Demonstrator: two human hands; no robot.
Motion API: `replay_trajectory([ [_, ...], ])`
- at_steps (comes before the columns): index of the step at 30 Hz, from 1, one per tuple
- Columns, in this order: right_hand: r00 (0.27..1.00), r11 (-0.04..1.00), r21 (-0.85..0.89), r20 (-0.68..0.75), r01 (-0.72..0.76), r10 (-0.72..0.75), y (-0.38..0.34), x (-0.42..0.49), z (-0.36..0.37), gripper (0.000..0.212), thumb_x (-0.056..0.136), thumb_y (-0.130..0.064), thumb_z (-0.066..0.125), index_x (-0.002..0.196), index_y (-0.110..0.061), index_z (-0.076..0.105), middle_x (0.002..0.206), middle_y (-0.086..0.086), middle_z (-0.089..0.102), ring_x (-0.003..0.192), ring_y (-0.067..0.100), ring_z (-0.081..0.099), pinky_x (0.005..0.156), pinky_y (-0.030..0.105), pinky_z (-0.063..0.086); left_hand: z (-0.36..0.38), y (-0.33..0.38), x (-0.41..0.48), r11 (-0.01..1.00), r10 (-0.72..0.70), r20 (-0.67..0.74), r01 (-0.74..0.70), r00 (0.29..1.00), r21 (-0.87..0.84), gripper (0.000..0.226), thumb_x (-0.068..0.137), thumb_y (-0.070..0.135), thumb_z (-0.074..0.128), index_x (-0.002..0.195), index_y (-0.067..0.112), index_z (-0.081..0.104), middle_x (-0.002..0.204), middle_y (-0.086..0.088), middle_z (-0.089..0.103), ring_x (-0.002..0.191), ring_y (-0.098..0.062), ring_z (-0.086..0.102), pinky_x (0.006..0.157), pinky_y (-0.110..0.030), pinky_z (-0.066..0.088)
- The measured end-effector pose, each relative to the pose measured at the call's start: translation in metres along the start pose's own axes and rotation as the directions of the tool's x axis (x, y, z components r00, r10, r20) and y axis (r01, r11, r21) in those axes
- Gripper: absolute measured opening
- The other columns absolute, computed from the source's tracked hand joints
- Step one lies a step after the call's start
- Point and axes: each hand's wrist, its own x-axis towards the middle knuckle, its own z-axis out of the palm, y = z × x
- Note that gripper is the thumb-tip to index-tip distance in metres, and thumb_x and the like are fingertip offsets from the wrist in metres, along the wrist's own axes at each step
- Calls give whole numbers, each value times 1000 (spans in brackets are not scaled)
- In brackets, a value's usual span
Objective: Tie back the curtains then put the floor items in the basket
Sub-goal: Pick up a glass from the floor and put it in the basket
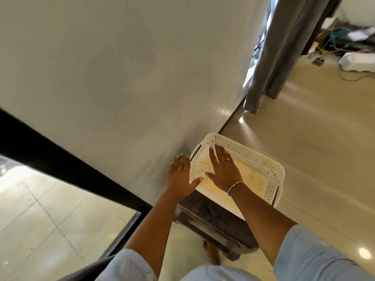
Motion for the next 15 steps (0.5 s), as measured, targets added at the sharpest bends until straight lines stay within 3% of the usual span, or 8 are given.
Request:
replay_trajectory([
  [9,985,992,-63,-140,-108,98,-18,-69,-65,85,92,-46,44,146,-9,-10,155,19,-9,145,31,-6,116,36,-3,-42,17,-55,992,112,-107,-105,988,64,88,89,63,29,147,8,-9,156,-13,-13,144,-26,-16,114,-39,-10],
  [15,984,992,-115,-174,-60,39,-32,-107,-87,85,92,-48,43,146,-8,-9,155,18,-8,145,31,-5,115,34,-5,-58,29,-100,991,111,-178,-94,978,97,86,91,61,28,146,8,-9,156,-13,-14,144,-27,-15,115,-39,-9],
])
